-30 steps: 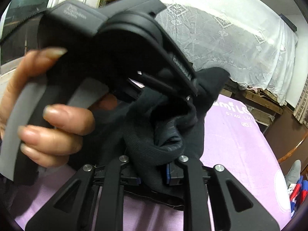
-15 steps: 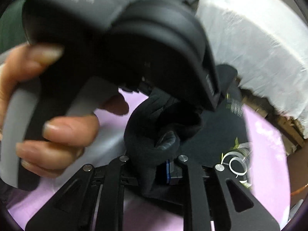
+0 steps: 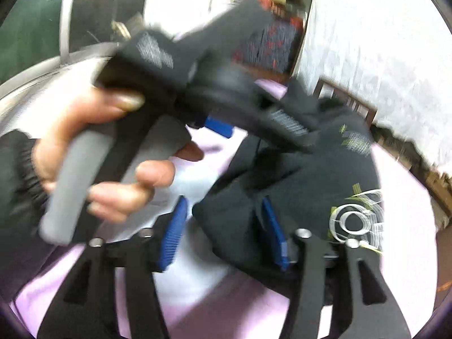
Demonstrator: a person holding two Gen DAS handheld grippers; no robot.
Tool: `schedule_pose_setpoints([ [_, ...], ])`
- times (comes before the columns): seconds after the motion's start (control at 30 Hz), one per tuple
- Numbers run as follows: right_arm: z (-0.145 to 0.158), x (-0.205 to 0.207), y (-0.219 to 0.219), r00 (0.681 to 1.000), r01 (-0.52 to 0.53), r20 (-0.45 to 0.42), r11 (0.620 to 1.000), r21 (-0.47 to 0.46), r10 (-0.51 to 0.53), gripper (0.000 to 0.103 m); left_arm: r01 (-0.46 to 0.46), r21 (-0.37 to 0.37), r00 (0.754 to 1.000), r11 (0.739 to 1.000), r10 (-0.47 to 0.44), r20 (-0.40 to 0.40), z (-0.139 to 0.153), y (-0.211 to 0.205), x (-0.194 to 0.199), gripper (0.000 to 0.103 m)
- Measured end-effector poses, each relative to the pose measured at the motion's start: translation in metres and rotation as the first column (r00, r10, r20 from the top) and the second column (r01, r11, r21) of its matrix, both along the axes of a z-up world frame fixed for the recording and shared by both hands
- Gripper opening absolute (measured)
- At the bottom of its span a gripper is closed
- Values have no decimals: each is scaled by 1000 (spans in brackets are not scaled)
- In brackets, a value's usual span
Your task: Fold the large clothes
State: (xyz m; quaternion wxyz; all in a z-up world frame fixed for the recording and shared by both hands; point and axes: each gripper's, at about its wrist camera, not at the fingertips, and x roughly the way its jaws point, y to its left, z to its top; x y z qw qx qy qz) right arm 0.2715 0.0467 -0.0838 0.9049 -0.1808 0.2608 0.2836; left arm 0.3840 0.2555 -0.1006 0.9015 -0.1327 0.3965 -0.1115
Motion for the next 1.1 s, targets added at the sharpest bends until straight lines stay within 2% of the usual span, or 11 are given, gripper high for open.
schedule_pose_setpoints([
  [0.2,51,15,-103,995,100,-8,948,302,-103,69,-49,-18,998,999,50,49,19,4,-19,83],
  [0.3,42,69,-148,949,288,-242,863,415,-200,15,-2,-53,991,999,9,136,44,-5,-37,83],
  [0.33,34,82,-150,938,301,-292,859,415,-187,9,23,-38,988,999,-17,152,48,-14,-42,83],
  [0.4,24,86,-137,934,300,-303,878,372,-191,8,38,22,994,999,-40,105,38,-34,-32,83],
  [0.53,1,90,-96,935,259,-313,925,278,-167,8,47,52,994,998,-41,-105,-21,-50,3,78],
  [0.7,-12,96,-78,934,246,-321,933,263,-156,8,19,-71,993,997,-27,-113,-22,-29,3,79],
  [0.8,-7,99,-92,926,248,-357,911,331,-122,8,4,-144,996,990,-17,-91,-16,-11,-2,82],
  [0.87,-2,110,-114,916,278,-388,864,421,-106,25,0,-180,995,984,-18,-94,-19,-4,0,85],
  [0.93,4,110,-137,911,334,-382,817,470,-153,93,26,-193,993,981,-47,-109,-24,-8,3,85],
  [1.0,0,116,-149,903,342,-410,798,496,-132,95,81,-218,987,973,-109,-121,-30,-22,7,85],
  [1.1,-21,135,-151,851,364,-524,767,528,-43,95,122,-217,982,968,-150,-118,-36,-31,7,86],
])
